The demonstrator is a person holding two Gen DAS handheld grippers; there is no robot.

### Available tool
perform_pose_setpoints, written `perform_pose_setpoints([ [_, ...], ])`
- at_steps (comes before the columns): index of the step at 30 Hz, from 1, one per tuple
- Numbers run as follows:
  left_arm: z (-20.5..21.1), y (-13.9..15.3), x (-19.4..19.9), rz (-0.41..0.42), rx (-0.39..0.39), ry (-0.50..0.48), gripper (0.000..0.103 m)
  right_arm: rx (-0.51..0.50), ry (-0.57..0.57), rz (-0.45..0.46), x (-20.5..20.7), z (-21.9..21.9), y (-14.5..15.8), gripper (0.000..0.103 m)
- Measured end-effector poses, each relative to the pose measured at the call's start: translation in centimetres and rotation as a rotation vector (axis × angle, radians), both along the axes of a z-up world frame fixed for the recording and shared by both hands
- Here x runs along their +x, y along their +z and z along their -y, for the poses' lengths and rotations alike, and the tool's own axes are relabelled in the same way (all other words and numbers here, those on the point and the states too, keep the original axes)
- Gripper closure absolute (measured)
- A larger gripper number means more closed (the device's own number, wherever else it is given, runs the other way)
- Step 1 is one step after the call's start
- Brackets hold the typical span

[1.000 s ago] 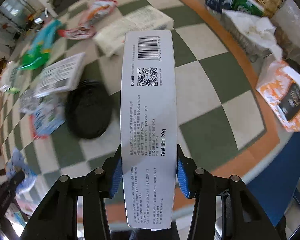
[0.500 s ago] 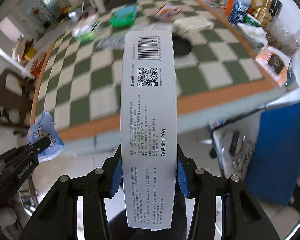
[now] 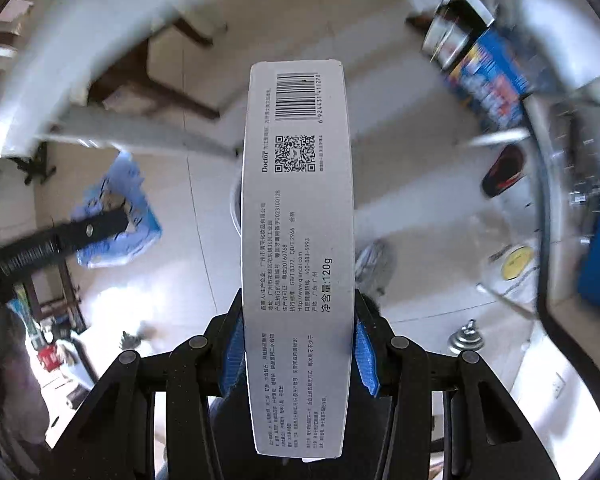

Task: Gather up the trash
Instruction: 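Carry the wrapper and the white box with both tools toward the trash bin, then open both tools over the trash bin to drop the wrapper and box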

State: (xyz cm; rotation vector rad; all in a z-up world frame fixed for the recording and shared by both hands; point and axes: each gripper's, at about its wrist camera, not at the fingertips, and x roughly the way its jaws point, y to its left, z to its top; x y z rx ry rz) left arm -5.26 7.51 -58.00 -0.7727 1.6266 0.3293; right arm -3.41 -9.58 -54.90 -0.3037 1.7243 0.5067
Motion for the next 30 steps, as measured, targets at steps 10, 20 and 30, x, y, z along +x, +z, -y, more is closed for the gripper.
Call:
perform_pose_setpoints([
  [10,-1.2,-14.6,1.5,-0.054,0.047,-0.042,0.005,-0.063,0.093,-0.182,0.4,-3.6,-23.2,0.052],
  [20,-1.1,-13.4,-1.2,-0.049,0.263,-0.069,0.000,-0.165,0.006,0.016,1.3,-2.6,-24.7,0.000],
  [30,-1.0,-10.7,-2.1,-0.044,0.281,-0.057,0.000,-0.184,-0.025,0.092,3.1,-1.0,-21.6,0.000],
])
